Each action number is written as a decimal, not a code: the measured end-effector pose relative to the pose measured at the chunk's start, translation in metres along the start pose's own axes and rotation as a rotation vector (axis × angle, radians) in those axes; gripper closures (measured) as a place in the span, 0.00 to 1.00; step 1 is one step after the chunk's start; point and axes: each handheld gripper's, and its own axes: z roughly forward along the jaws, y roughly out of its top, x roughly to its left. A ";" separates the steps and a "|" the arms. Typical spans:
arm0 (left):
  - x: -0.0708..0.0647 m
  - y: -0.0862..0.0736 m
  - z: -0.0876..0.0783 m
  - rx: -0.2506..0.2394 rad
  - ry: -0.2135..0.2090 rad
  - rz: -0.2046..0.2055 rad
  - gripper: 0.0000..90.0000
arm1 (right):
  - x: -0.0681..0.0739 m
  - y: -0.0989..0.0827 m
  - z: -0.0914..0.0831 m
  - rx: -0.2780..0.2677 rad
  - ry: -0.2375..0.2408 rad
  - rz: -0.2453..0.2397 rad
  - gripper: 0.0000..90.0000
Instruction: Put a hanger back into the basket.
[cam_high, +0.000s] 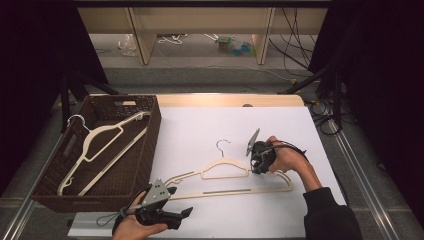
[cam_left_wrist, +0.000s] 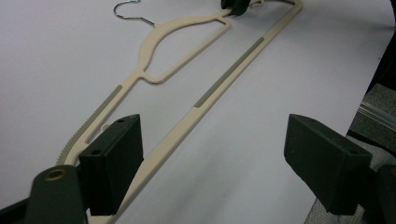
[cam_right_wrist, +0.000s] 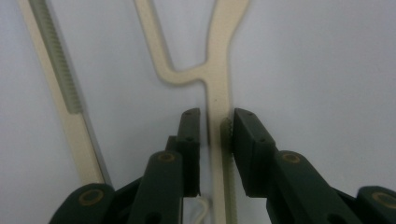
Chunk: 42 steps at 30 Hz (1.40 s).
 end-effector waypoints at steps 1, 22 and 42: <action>0.000 0.000 0.000 0.006 0.000 0.003 0.22 | 0.001 0.000 0.000 0.008 0.005 -0.017 0.82; -0.001 -0.001 0.005 -0.001 0.004 -0.007 0.22 | 0.010 0.015 0.000 0.127 -0.050 -0.074 0.89; 0.021 0.063 0.085 0.067 0.081 0.007 0.31 | 0.040 0.005 -0.030 0.088 -0.117 -0.077 0.89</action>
